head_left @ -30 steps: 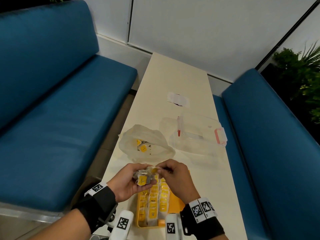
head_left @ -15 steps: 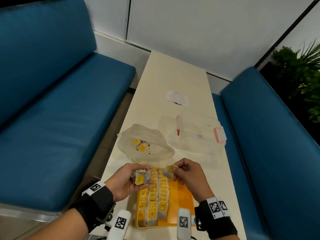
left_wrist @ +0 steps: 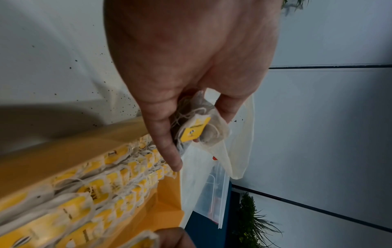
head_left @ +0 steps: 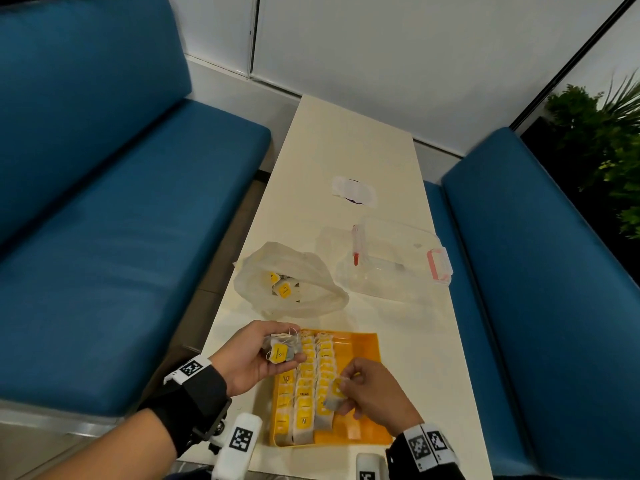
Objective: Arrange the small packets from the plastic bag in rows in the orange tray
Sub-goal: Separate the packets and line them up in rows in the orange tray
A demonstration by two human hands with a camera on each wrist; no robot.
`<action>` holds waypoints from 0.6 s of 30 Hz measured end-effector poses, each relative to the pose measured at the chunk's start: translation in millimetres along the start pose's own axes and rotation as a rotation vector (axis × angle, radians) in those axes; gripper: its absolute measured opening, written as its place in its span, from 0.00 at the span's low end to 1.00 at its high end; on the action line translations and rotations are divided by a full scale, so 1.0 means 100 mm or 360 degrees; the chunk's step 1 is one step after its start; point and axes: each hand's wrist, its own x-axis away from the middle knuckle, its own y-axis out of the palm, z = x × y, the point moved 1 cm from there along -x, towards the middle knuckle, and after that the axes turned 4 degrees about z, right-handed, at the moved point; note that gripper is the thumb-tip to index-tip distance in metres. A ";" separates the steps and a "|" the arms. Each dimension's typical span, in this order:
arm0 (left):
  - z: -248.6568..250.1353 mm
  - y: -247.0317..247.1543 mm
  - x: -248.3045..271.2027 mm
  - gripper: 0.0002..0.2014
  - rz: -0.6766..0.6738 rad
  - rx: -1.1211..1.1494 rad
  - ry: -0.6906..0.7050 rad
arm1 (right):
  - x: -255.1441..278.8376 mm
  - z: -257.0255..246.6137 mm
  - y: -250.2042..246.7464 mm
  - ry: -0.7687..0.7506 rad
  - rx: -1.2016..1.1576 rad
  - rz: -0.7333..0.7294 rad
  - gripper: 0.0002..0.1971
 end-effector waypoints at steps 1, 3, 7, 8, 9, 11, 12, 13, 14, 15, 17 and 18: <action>0.00 0.00 0.00 0.15 0.0003 0.0000 0.0001 | 0.02 0.03 0.04 0.0043 0.0053 -0.0044 0.02; -0.01 0.00 0.00 0.15 0.0010 -0.0005 0.0006 | 0.05 0.09 0.11 0.0118 0.0132 -0.0105 0.03; -0.01 0.00 0.00 0.15 0.0016 -0.0014 0.0016 | 0.06 0.19 0.21 0.0161 0.0254 -0.0133 0.04; -0.01 0.00 0.00 0.15 0.0016 -0.0013 0.0018 | 0.05 0.21 0.23 0.0163 0.0282 -0.0135 0.05; -0.01 0.00 0.00 0.15 0.0016 -0.0013 0.0019 | 0.04 0.22 0.25 0.0167 0.0305 -0.0140 0.05; -0.01 0.00 0.01 0.16 0.0014 -0.0012 0.0019 | 0.01 0.25 0.29 0.0167 0.0341 -0.0139 0.06; -0.01 0.01 0.01 0.16 0.0013 -0.0009 0.0018 | 0.00 0.27 0.31 0.0161 0.0353 -0.0135 0.06; -0.01 0.01 0.01 0.16 0.0013 -0.0006 0.0015 | -0.01 0.28 0.33 0.0147 0.0368 -0.0130 0.07; -0.01 0.01 0.01 0.16 0.0012 -0.0003 0.0013 | -0.01 0.30 0.35 0.0126 0.0392 -0.0119 0.07; -0.01 0.00 0.01 0.16 0.0012 -0.0004 0.0012 | -0.01 0.31 0.36 0.0106 0.0426 -0.0098 0.07; -0.02 0.00 0.01 0.16 0.0014 -0.0005 0.0013 | -0.01 0.34 0.39 0.0082 0.0485 -0.0047 0.07; -0.02 0.00 0.01 0.16 0.0015 -0.0004 0.0016 | -0.02 0.35 0.41 0.0077 0.0504 -0.0019 0.07</action>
